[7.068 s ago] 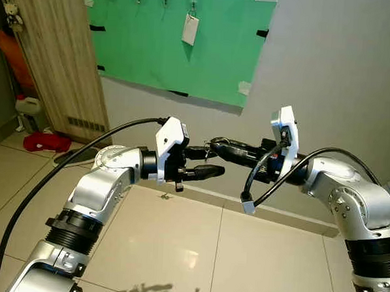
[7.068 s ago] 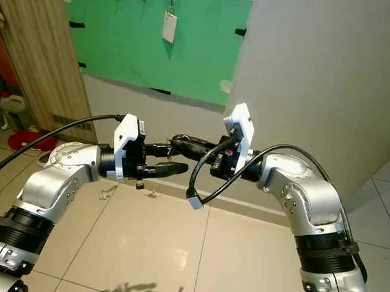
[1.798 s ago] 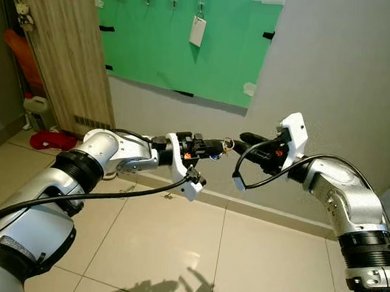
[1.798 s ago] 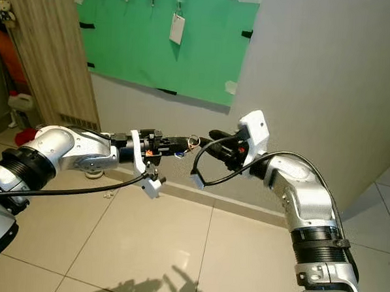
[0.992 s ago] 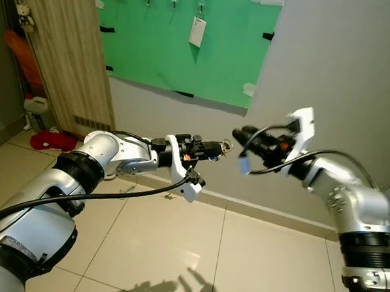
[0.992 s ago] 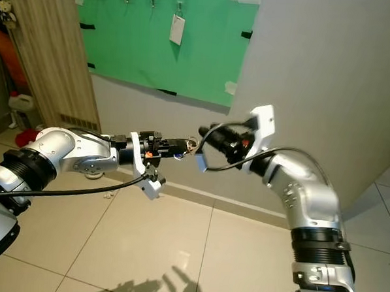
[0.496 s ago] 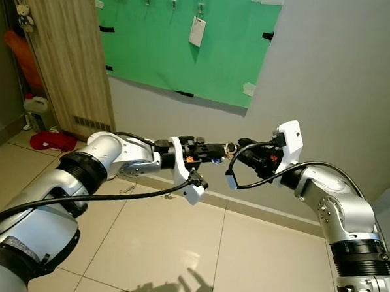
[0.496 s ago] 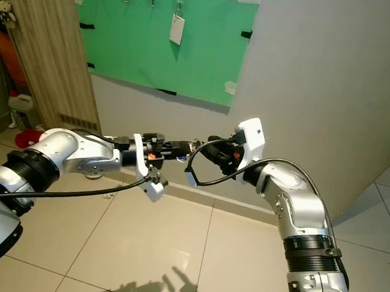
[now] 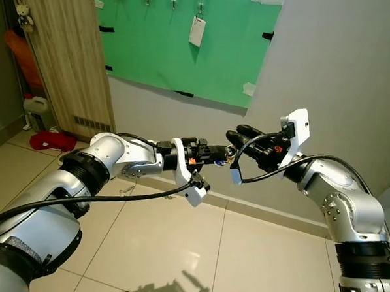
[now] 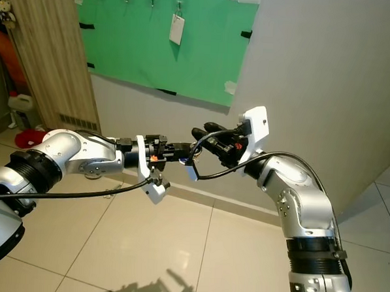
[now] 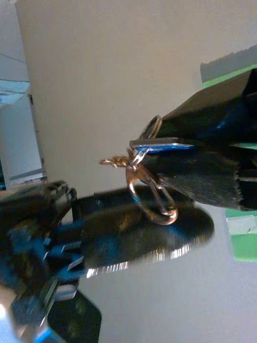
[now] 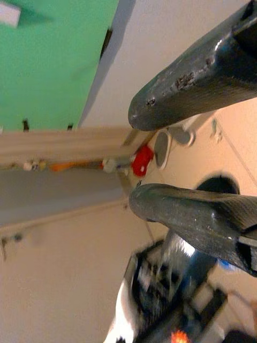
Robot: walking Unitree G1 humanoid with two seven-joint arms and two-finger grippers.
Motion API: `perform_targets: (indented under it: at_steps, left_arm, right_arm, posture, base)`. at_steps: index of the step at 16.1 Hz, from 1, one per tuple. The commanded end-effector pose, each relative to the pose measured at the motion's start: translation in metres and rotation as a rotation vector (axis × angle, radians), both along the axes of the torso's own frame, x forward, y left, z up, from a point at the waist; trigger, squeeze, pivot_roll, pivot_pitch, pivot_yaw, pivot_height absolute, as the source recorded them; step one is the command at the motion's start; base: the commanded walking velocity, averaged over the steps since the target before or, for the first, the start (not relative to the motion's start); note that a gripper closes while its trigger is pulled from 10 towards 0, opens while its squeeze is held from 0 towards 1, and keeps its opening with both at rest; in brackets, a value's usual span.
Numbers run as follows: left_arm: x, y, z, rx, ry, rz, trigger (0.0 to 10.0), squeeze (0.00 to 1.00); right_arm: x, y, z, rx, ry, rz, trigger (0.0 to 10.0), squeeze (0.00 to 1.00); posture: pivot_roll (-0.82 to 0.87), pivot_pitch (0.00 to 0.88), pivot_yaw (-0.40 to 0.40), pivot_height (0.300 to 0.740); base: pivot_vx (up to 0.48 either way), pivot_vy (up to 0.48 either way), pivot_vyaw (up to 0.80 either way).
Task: Hang keys on a hook
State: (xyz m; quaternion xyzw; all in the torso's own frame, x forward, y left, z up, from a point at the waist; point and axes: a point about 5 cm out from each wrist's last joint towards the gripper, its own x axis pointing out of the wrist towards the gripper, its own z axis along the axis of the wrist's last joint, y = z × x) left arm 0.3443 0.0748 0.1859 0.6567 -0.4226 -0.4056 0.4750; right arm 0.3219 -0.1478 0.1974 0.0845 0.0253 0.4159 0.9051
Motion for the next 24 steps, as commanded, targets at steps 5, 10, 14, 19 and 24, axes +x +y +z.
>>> perform_targets:
  at_steps: [5,10,14,19,24]
  left_arm:
    - [-0.001,0.000,-0.004,0.005,0.010,0.002,10.0,0.00]
    - [0.006,0.011,0.002,-0.057,0.098,0.091,10.0,0.00]
    - [0.007,0.013,0.004,-0.039,0.102,0.097,10.0,0.00]
    - [0.006,0.012,0.001,-0.030,0.132,0.101,10.0,0.00]
    - [0.004,0.011,-0.001,-0.032,0.148,0.105,10.0,0.00]
  right_arm:
    - [-0.025,-0.004,0.010,0.079,-0.004,0.128,10.0,0.00]
    - [-0.028,-0.033,-0.041,-0.150,0.109,-0.031,10.0,0.00]
    - [-0.036,-0.033,-0.070,-0.271,0.168,-0.017,10.0,0.00]
    - [-0.027,-0.011,-0.067,-0.365,0.035,-0.027,10.0,0.00]
    - [-0.026,0.007,-0.069,-0.363,-0.009,-0.055,10.0,0.00]
  posture:
    - [-0.08,0.000,-0.052,0.740]
    - [-0.09,0.000,-0.043,0.740]
    - [-0.09,0.000,-0.038,0.740]
    - [-0.09,0.000,-0.038,0.740]
    - [-0.09,0.000,-0.040,0.740]
  base:
    - [0.000,0.000,0.00]
    - [0.000,0.000,0.00]
    - [0.000,0.000,0.00]
    - [0.000,0.000,0.00]
    - [0.000,0.000,0.00]
